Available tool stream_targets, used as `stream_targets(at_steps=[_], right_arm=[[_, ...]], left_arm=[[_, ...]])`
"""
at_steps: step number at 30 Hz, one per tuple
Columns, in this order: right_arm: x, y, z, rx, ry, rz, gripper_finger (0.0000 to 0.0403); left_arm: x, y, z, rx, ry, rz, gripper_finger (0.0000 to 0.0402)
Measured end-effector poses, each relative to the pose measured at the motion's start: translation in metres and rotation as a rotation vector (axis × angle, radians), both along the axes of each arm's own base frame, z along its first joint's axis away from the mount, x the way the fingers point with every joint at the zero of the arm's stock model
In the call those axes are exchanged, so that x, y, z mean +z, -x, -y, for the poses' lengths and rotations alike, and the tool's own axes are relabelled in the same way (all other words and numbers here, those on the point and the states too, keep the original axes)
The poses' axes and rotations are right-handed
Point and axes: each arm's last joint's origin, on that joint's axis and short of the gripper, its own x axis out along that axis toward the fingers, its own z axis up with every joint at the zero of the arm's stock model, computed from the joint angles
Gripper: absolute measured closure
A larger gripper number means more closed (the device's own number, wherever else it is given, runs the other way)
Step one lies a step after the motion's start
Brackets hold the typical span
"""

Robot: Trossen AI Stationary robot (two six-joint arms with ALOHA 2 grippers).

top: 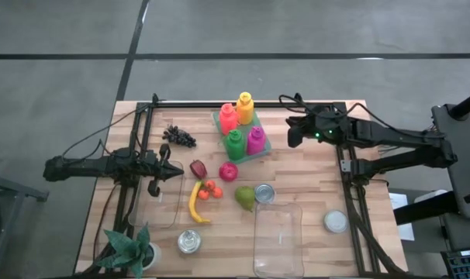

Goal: Pick & Place Food Item
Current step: Put the green pear into the bottom transparent bin

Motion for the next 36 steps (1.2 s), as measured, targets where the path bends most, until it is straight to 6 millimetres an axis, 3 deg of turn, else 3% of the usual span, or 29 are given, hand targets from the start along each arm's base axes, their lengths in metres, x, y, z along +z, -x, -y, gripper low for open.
stream_targets(at_steps=[10, 28, 36], right_arm=[[0.006, 0.004, -0.001, 0.003, -0.020, -0.032, 0.0311], [0.002, 0.004, -0.006, 0.123, -0.178, -0.015, 0.0096], [-0.008, 0.008, -0.008, 0.060, -0.340, -0.056, 0.0068]], left_arm=[[0.000, 0.000, 0.000, 0.000, 0.000, 0.000, 0.0401], [0.000, 0.000, 0.000, 0.000, 0.000, 0.000, 0.0401], [0.000, 0.000, 0.000, 0.000, 0.000, 0.000, 0.0401]])
